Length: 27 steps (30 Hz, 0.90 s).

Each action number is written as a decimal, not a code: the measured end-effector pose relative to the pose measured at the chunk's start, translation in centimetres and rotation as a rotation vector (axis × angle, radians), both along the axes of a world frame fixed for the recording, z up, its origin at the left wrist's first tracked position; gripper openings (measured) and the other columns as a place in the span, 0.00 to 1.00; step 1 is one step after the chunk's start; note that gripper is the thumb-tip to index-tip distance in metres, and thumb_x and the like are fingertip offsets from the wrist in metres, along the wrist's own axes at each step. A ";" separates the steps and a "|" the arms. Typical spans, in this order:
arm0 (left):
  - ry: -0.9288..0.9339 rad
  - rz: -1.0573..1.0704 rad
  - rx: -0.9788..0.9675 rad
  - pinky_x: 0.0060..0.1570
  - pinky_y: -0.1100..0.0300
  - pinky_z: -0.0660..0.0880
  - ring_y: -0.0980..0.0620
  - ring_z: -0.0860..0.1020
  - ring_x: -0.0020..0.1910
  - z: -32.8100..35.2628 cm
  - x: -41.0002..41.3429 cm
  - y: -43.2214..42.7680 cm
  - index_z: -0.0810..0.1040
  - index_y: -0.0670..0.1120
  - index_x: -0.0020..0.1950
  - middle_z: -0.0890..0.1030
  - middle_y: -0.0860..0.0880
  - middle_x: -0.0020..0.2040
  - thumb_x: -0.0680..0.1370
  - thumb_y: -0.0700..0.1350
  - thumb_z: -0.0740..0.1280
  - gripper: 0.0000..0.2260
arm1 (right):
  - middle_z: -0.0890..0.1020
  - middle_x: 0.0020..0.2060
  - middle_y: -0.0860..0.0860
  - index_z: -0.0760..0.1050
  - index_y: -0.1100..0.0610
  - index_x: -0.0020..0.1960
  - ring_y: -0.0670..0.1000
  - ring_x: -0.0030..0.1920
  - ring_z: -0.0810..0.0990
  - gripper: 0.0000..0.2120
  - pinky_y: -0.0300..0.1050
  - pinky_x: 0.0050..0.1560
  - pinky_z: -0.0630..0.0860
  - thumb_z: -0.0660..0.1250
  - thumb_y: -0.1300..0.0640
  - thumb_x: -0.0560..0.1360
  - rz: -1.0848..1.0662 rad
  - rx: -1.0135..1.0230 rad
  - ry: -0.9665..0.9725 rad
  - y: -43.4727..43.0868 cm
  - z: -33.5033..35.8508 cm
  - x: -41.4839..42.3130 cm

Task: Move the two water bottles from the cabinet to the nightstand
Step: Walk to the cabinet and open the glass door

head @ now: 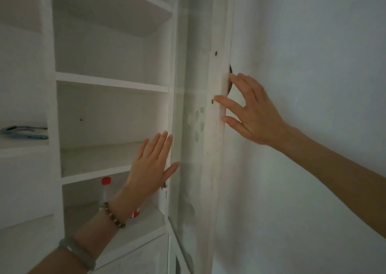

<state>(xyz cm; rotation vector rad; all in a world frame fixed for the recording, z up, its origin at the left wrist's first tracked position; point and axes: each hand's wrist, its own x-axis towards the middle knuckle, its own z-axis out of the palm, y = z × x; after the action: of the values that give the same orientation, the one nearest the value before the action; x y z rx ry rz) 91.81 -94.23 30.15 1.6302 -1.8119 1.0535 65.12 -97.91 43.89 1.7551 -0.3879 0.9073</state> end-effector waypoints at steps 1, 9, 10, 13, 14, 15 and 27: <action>0.004 -0.003 0.000 0.70 0.44 0.57 0.43 0.61 0.71 0.0 -0.6 -0.5 0.58 0.40 0.73 0.62 0.41 0.72 0.78 0.61 0.47 0.32 | 0.59 0.70 0.62 0.68 0.54 0.68 0.63 0.70 0.60 0.20 0.60 0.70 0.59 0.54 0.46 0.80 -0.034 -0.011 0.004 -0.2 -0.1 -1.0; 0.032 -0.115 -0.026 0.68 0.46 0.59 0.43 0.66 0.69 0.1 -5.2 -3.6 0.61 0.39 0.71 0.67 0.39 0.70 0.78 0.60 0.49 0.30 | 0.64 0.72 0.59 0.61 0.56 0.73 0.61 0.72 0.59 0.26 0.60 0.71 0.56 0.49 0.43 0.80 -0.399 0.022 0.060 -2.4 -0.6 -7.1; 0.039 -0.129 -0.022 0.67 0.45 0.61 0.43 0.67 0.68 0.2 -5.9 -3.9 0.62 0.39 0.71 0.68 0.39 0.69 0.78 0.60 0.49 0.30 | 0.64 0.72 0.59 0.61 0.56 0.73 0.60 0.73 0.59 0.26 0.60 0.71 0.56 0.49 0.43 0.80 -0.433 0.034 0.061 -2.5 -0.6 -7.8; 0.054 -0.174 -0.012 0.67 0.44 0.63 0.42 0.68 0.68 0.0 -7.2 -4.9 0.63 0.39 0.71 0.68 0.39 0.69 0.78 0.61 0.49 0.31 | 0.63 0.72 0.58 0.59 0.56 0.73 0.60 0.73 0.59 0.27 0.60 0.70 0.56 0.48 0.42 0.80 -0.474 0.043 0.062 -2.6 -0.6 -8.2; 0.053 -0.180 -0.007 0.66 0.44 0.64 0.42 0.68 0.67 0.0 -7.5 -5.2 0.63 0.39 0.71 0.68 0.39 0.69 0.78 0.61 0.48 0.31 | 0.63 0.72 0.59 0.59 0.56 0.73 0.59 0.73 0.59 0.27 0.60 0.70 0.56 0.49 0.42 0.80 -0.474 0.038 0.062 -2.6 -0.7 -8.0; 0.051 -0.183 -0.007 0.66 0.43 0.64 0.42 0.68 0.67 -0.1 -7.8 -5.5 0.63 0.39 0.71 0.69 0.39 0.69 0.78 0.61 0.48 0.31 | 0.63 0.72 0.59 0.59 0.57 0.73 0.59 0.73 0.60 0.28 0.60 0.70 0.56 0.50 0.42 0.79 -0.473 0.033 0.060 -2.6 -0.8 -7.8; 0.044 -0.201 0.009 0.66 0.44 0.63 0.42 0.67 0.68 -1.1 -8.8 -6.5 0.62 0.39 0.71 0.68 0.40 0.69 0.77 0.61 0.49 0.31 | 0.59 0.73 0.62 0.58 0.64 0.72 0.58 0.74 0.56 0.33 0.61 0.73 0.51 0.48 0.39 0.79 -0.585 0.113 0.044 -0.9 -1.7 -6.3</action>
<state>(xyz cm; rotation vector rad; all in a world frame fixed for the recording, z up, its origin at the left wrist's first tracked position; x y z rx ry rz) 83.05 -100.70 29.03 1.4291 -1.9083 0.9147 58.79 -98.80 42.16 1.6227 -0.8812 0.4310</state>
